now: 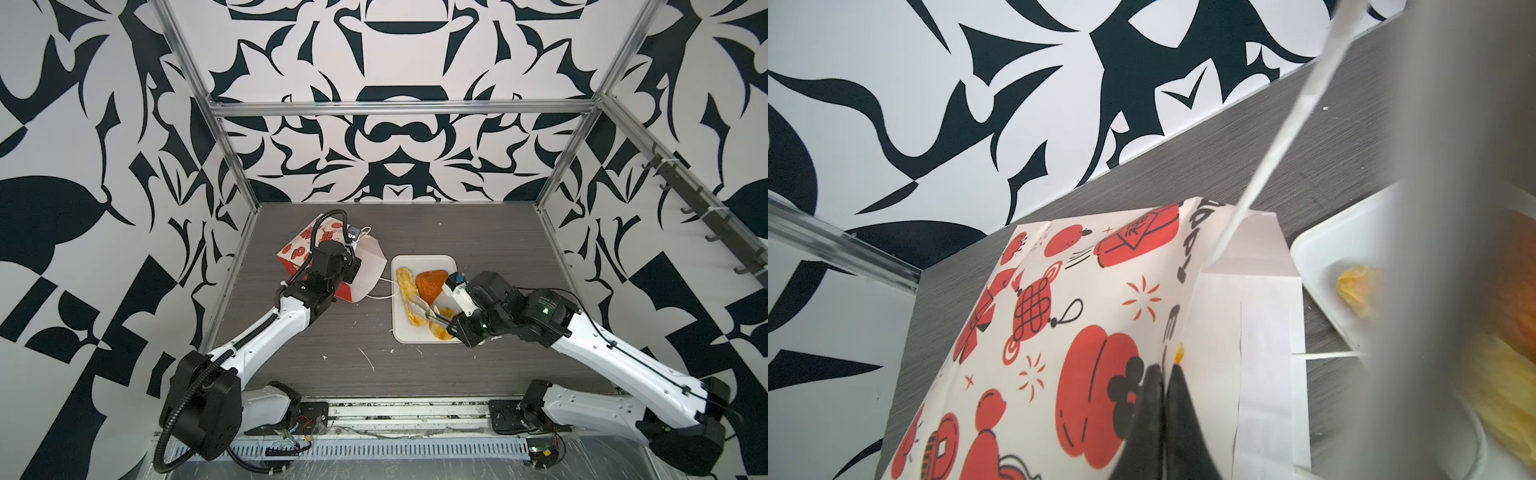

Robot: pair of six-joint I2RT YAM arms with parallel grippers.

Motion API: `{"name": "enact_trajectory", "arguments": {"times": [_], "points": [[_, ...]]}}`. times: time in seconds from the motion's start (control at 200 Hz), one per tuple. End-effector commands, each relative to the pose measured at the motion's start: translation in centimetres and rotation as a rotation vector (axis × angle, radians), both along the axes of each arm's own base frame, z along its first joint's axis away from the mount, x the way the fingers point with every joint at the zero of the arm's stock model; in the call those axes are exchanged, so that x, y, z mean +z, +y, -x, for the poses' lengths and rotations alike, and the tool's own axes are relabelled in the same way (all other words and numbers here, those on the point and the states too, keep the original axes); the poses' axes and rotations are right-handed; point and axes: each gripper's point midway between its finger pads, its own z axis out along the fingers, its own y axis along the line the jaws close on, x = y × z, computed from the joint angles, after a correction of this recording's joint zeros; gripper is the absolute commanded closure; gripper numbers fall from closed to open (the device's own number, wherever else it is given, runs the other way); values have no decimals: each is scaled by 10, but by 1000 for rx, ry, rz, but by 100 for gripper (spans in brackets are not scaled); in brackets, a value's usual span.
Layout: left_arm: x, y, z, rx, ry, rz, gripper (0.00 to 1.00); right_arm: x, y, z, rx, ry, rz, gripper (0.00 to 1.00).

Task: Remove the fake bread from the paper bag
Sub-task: 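Reach the tongs back into the bag mouth toward the left gripper, right gripper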

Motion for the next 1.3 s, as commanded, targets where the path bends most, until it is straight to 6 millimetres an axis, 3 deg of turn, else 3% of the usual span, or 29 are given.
{"name": "enact_trajectory", "arguments": {"times": [0.0, 0.15, 0.285, 0.385, 0.525, 0.795, 1.295], "points": [[25, -2, 0, -12, -35, 27, 100, 47, 45, -34, 46, -196, -199, 77], [27, -2, 1, -14, -29, 21, 100, 45, 85, -62, 114, -272, -255, 76], [26, 4, 0, 10, -28, 1, 100, 22, 121, -91, 169, -274, -221, 76], [24, 6, 1, 17, -18, -7, 100, 12, 138, -115, 164, -274, -238, 76], [22, 4, 4, 11, 1, 8, 100, 10, 145, -141, 131, -279, -293, 73], [16, 3, 4, 11, 20, 10, 100, 7, 154, -166, 137, -257, -345, 67], [12, 7, 6, 19, 25, -2, 100, -18, 169, -174, 177, -151, -392, 65]]}}
